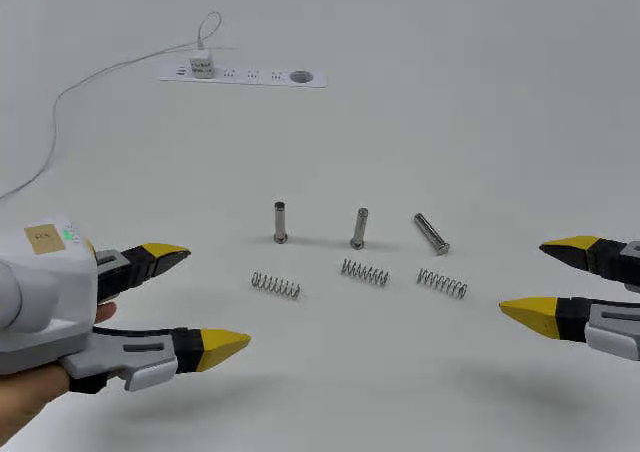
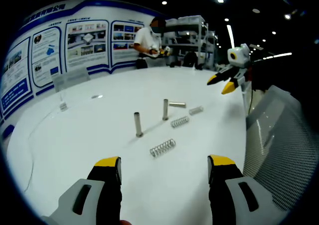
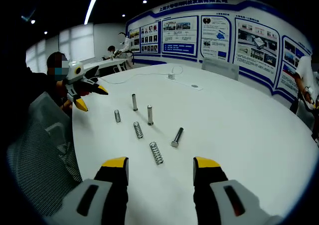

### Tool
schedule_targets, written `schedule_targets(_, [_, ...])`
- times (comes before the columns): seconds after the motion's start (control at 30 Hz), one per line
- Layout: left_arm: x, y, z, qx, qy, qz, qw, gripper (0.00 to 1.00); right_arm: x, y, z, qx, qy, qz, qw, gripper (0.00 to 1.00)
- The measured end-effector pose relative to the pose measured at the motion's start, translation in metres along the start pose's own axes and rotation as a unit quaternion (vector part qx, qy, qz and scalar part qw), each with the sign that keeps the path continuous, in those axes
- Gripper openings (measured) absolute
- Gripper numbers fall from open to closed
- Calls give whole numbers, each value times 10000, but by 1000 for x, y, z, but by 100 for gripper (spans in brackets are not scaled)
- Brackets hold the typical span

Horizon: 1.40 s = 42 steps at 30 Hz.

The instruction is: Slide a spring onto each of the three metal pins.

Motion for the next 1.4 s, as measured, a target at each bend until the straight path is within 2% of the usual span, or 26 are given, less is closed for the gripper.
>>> schedule_targets(0.33, [-1,-1,-1,-20,-15,16,10000,72,-6,4,4,20,64,6,10000,49])
schedule_targets(0.83, [-3,-4,2,-76,10,-9,10000,72,-17,12,23,152,163,-64,9997,40])
schedule_targets(1.07, [-4,-7,4,-97,37,-32,9999,71,-23,21,31,176,170,-165,9996,36])
schedule_targets(1.4, [-4,-9,5,-117,45,-35,9999,71,-32,44,41,194,48,-450,9988,32])
Point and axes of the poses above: the centre of the closed fingertips' face, and the gripper's own axes: y roughly forward along the fingers, z roughly to its right, x roughly out of its underside, the point moved 2 cm from there along -y, roughly backward along the fingers, and after that the axes turned 9 degrees about -x, right-handed, at the moved point
